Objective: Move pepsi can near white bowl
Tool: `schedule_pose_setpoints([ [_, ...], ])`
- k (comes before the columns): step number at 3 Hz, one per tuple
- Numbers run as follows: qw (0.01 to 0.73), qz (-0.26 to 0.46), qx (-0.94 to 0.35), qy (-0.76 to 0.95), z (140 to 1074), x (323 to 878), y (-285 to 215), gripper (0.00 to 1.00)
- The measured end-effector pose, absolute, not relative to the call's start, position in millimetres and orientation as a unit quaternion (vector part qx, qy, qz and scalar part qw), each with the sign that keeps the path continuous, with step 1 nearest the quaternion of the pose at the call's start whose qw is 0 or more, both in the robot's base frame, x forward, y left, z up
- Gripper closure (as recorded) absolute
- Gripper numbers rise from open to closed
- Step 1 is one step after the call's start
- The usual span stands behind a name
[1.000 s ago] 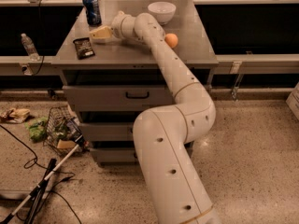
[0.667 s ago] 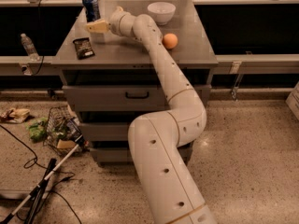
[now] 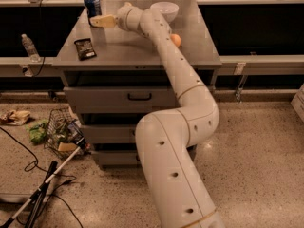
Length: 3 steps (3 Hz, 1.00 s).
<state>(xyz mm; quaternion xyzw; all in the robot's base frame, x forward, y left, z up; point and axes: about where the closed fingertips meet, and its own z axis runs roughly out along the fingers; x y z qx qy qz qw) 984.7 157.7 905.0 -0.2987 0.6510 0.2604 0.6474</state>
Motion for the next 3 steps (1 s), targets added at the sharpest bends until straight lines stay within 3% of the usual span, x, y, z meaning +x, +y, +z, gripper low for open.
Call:
schedule_pose_setpoints([
  [2,0.71,0.145,-0.217,0.654,1066,954,2,0.0],
  [3,0.738,0.13,-0.203,0.63,1116,930,-9,0.0],
])
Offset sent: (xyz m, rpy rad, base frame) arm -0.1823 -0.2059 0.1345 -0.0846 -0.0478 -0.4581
